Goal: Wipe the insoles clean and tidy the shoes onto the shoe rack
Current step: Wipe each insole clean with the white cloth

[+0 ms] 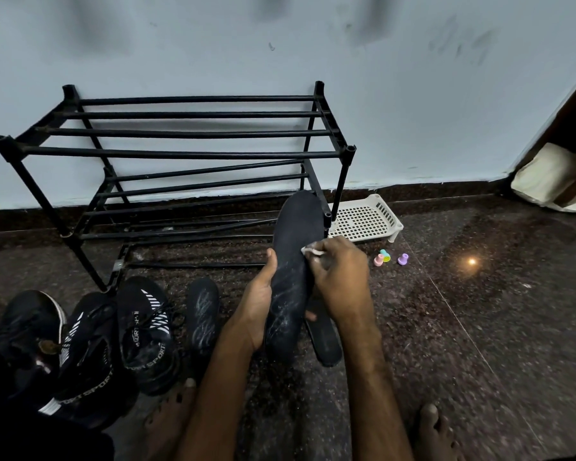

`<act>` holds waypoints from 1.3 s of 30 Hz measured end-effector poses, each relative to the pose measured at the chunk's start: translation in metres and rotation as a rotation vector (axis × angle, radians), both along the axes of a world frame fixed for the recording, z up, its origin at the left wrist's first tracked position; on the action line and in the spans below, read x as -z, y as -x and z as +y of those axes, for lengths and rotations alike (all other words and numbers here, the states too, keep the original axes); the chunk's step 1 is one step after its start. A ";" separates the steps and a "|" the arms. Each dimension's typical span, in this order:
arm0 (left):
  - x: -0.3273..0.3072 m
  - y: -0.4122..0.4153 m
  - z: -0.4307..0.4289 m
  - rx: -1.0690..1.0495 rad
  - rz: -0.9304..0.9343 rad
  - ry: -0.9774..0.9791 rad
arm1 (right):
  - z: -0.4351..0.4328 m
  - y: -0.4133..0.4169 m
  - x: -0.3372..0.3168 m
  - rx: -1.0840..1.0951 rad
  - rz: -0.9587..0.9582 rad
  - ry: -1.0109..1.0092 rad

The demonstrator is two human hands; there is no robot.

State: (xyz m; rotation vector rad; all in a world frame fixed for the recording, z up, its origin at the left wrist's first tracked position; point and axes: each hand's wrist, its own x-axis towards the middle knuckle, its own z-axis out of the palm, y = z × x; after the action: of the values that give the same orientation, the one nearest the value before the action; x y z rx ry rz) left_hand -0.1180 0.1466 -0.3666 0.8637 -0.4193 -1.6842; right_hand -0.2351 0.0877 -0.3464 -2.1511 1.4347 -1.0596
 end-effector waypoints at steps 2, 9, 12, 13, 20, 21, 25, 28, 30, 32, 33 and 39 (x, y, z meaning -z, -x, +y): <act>-0.001 0.002 0.001 -0.003 0.012 -0.019 | 0.000 -0.004 -0.002 -0.041 0.010 -0.033; -0.004 0.005 0.001 -0.017 -0.024 -0.017 | 0.000 -0.001 -0.002 0.023 0.041 -0.019; -0.007 0.007 0.002 -0.020 -0.015 -0.028 | 0.002 -0.011 -0.006 -0.100 -0.001 -0.051; -0.007 0.006 0.002 -0.026 -0.002 -0.034 | 0.004 -0.012 -0.007 -0.179 0.020 -0.097; -0.008 0.007 0.000 0.003 -0.085 -0.008 | 0.001 -0.008 -0.010 0.026 0.055 -0.058; -0.008 0.008 0.000 -0.009 -0.121 -0.005 | 0.004 -0.011 -0.013 -0.040 0.023 -0.062; -0.008 0.005 0.002 -0.018 -0.153 0.002 | 0.008 -0.010 -0.013 -0.278 0.083 -0.160; -0.006 0.003 0.002 0.008 -0.163 -0.017 | -0.003 -0.001 -0.008 -0.045 0.140 -0.097; -0.005 0.004 0.002 0.041 -0.239 -0.013 | -0.005 -0.003 -0.010 0.026 0.058 -0.046; -0.006 0.005 0.004 0.060 -0.289 0.000 | 0.000 -0.008 -0.014 -0.077 0.005 -0.058; -0.007 0.005 0.004 0.057 -0.295 -0.004 | 0.002 -0.008 -0.014 -0.158 0.013 -0.083; -0.003 -0.002 0.004 0.047 -0.234 -0.029 | -0.008 0.005 -0.008 -0.036 0.103 -0.087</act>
State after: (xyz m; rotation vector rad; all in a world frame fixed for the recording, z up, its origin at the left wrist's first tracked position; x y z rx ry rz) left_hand -0.1162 0.1507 -0.3633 1.0848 -0.5782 -1.6407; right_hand -0.2404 0.0800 -0.3380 -2.1890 1.4534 -0.8691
